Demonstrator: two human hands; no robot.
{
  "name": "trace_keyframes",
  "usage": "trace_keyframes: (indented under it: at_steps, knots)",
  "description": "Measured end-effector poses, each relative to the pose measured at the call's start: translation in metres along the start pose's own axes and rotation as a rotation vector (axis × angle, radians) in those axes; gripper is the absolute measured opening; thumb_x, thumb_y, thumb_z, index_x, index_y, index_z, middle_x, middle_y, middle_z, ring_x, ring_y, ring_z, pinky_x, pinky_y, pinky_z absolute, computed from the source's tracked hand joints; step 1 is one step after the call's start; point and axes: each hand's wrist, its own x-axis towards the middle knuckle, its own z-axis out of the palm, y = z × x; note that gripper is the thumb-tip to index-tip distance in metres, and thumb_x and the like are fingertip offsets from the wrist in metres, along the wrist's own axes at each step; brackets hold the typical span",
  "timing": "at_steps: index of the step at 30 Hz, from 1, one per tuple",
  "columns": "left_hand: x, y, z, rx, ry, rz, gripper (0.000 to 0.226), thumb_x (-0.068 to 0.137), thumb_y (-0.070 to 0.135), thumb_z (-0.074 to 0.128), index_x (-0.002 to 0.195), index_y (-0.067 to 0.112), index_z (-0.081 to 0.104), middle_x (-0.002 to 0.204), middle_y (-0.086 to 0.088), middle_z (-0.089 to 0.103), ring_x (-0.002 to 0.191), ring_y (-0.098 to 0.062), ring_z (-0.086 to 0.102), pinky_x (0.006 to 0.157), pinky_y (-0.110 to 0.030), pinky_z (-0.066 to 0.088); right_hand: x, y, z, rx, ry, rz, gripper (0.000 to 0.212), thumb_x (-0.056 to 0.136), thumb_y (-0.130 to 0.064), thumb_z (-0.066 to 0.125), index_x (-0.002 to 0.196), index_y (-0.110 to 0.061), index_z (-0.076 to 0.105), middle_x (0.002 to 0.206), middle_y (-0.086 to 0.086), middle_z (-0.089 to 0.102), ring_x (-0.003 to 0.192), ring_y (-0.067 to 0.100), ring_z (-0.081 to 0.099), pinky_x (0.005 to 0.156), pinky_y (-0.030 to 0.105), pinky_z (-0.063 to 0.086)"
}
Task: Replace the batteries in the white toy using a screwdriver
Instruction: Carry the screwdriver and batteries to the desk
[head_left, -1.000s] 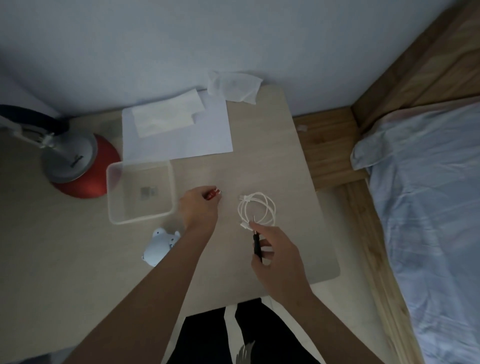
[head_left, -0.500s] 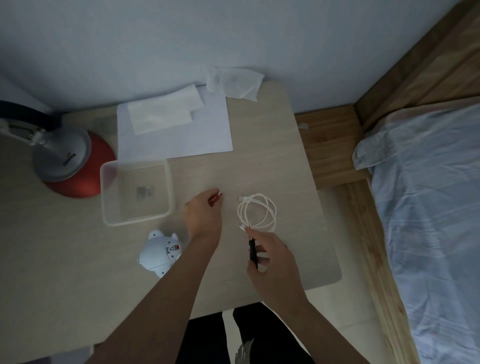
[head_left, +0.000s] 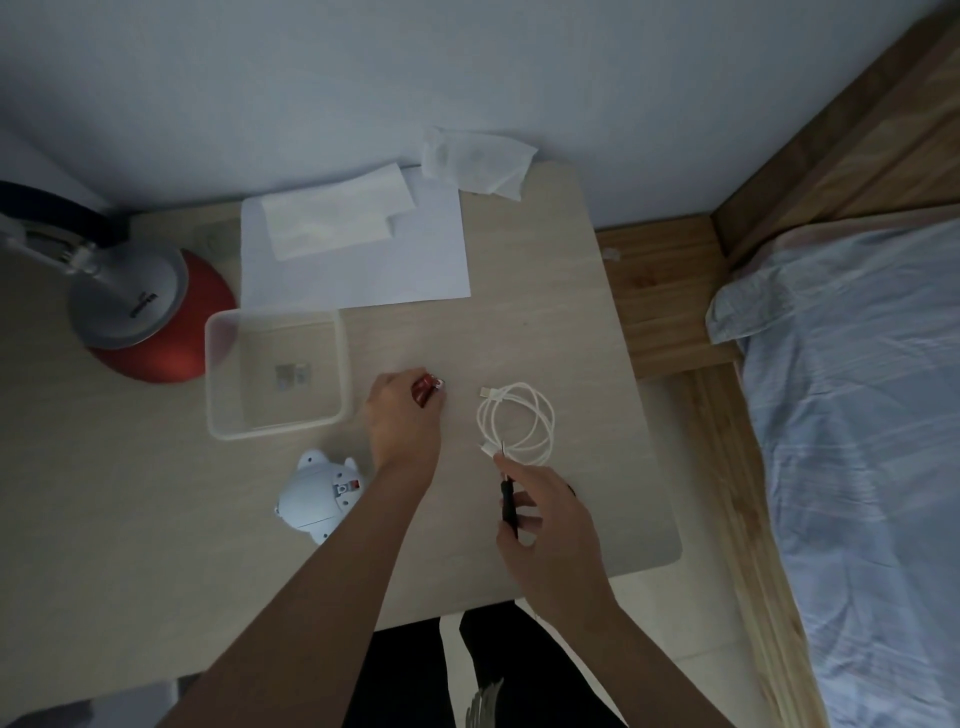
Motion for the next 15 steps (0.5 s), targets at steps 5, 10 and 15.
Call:
trace_keyframes:
  at_steps: [5,10,15]
  knots:
    - [-0.0012,-0.0027,0.0003,0.036,0.000,0.006,0.025,0.089,0.020,0.073,0.113,0.014,0.071,0.114,-0.005,0.060,0.089,-0.009,0.048,0.081,-0.016,0.034,-0.0023,-0.0010,0.0004,-0.016,0.004,-0.014,0.068,0.080,0.008,0.063,0.137,-0.029,0.056,0.120,-0.015,0.056,0.103,0.007,0.061,0.083,0.018,0.056]
    - [-0.0022,-0.0066,0.0020,0.079,-0.013,0.042,0.030,0.089,0.020,0.073,0.117,0.013,0.067,0.117,-0.004,0.056,0.103,-0.020,0.055,0.086,-0.022,0.039,-0.0038,-0.0019,0.0005,-0.003,0.017,-0.022,0.069,0.080,0.010,0.064,0.136,-0.029,0.057,0.120,-0.017,0.056,0.102,0.006,0.061,0.083,0.015,0.055]
    - [-0.0012,-0.0071,0.0015,0.125,-0.006,0.063,0.035,0.089,0.022,0.072,0.123,0.012,0.064,0.120,-0.008,0.057,0.110,-0.025,0.053,0.089,-0.026,0.038,-0.0054,-0.0017,0.0011,0.010,0.025,-0.021,0.069,0.079,0.010,0.063,0.136,-0.029,0.057,0.120,-0.020,0.054,0.102,0.006,0.061,0.082,0.014,0.054]
